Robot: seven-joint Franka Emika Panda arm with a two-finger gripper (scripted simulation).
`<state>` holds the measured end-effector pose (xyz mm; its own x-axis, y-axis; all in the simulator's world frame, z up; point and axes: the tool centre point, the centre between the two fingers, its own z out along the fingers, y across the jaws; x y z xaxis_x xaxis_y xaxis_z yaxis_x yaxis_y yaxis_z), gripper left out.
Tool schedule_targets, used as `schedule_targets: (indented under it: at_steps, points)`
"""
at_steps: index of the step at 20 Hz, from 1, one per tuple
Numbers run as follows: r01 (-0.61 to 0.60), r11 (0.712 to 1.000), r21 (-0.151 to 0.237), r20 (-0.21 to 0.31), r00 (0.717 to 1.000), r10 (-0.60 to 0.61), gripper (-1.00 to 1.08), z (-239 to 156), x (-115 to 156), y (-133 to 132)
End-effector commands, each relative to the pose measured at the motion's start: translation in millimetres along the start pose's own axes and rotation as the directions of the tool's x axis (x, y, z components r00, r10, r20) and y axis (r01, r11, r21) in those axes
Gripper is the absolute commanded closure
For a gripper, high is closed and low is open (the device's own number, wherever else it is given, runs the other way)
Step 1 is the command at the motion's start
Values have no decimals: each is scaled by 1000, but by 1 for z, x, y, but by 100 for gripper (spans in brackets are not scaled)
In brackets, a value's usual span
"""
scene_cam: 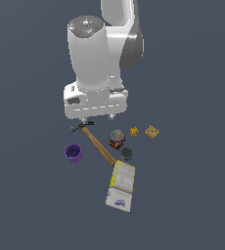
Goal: Pick up a designated object from a clutter of objects.
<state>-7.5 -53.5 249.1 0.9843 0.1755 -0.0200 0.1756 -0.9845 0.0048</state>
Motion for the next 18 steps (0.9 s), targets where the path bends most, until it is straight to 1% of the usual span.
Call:
schedule_targets:
  at_steps: [1,5,9,13,18]
  points:
    - [58,998,-2,-1,998,-58,-92,18,-2,3]
    - [153,988,-4,-2,988,-153,-92,47,-7,8]
    - [247,969,-5,-4,969,-247,-92,75,-14,12]
    - [339,941,-6,-6,941,-339,-92,103,-23,15]
    - [448,894,-7,-10,894,-449,-92,135,-36,16]
